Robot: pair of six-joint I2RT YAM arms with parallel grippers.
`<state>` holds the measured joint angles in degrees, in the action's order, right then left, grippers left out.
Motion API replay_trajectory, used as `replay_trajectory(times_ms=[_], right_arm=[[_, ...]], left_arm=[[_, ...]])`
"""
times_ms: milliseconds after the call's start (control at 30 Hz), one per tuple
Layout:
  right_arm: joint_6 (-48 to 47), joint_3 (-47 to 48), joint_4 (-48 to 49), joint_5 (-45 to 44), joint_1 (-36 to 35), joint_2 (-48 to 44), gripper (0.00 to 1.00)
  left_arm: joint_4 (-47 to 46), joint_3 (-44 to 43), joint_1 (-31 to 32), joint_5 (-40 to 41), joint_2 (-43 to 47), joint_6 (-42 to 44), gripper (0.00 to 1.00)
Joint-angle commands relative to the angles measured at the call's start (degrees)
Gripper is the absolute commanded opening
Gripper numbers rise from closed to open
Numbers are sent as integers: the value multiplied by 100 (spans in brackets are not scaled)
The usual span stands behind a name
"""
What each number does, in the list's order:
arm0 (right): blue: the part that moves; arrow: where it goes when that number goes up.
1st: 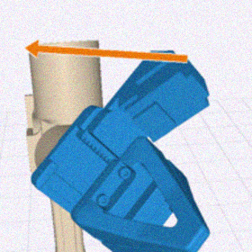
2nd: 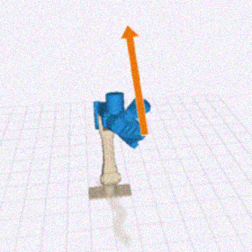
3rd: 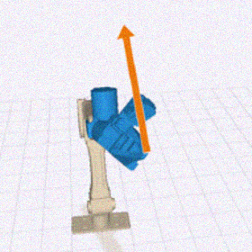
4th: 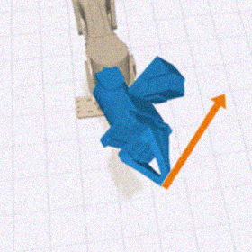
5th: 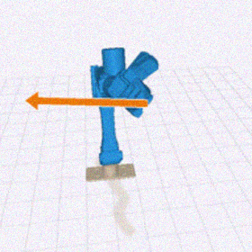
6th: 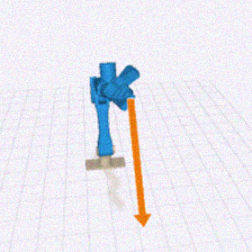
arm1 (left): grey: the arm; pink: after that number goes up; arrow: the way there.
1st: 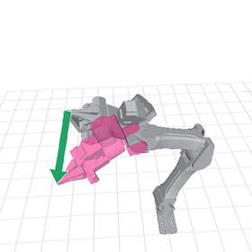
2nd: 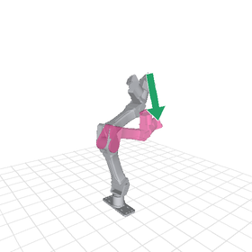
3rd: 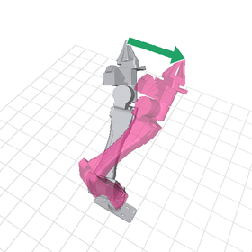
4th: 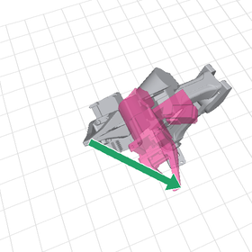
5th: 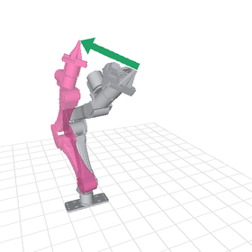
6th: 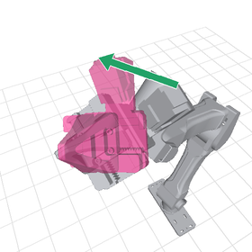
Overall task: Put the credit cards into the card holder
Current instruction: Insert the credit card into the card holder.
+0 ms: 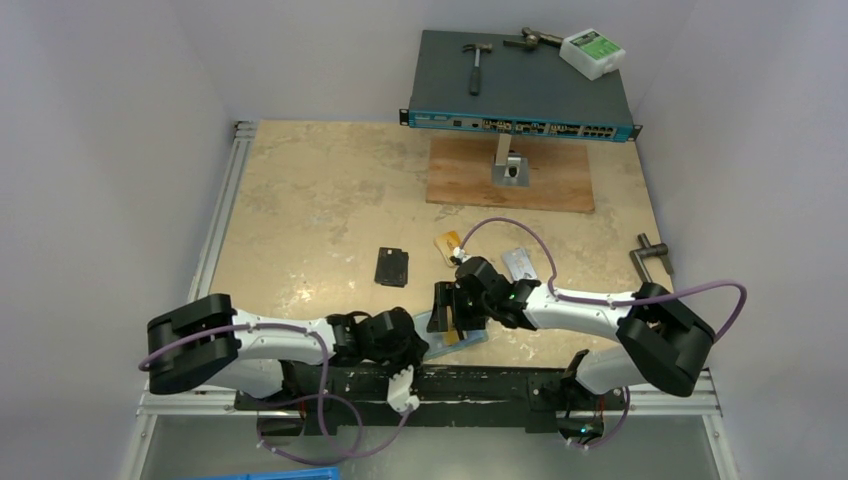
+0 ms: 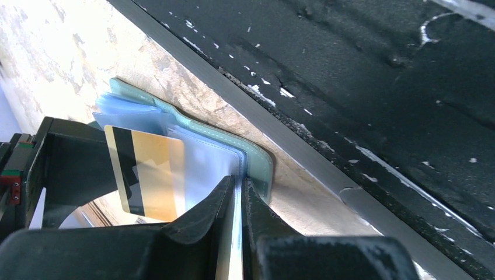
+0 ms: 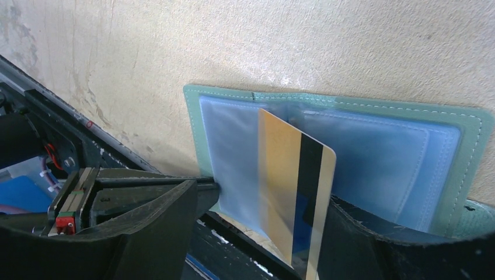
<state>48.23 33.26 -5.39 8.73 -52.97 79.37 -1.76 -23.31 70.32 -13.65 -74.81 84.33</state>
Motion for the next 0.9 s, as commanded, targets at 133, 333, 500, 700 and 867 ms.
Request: replay_trajectory(times_ms=[133,333,500,700,867], right_arm=[[-203,-266,-345,126,-6,111,70],[-432,-404,-709,64,208,-167,72],[-569,-528,-880,156,519,-490,73],[-561,-441,-1035,111,542,-554,72],[-358,-555,-1166,-4,546,-845,71]], left_arm=[[1014,-623,33,279,-654,61,5],[1353,-596,80,365,-657,94,1],[1121,-127,223,455,-371,169,0],[1042,21,306,562,-244,83,0],[1004,105,332,538,-179,91,0]])
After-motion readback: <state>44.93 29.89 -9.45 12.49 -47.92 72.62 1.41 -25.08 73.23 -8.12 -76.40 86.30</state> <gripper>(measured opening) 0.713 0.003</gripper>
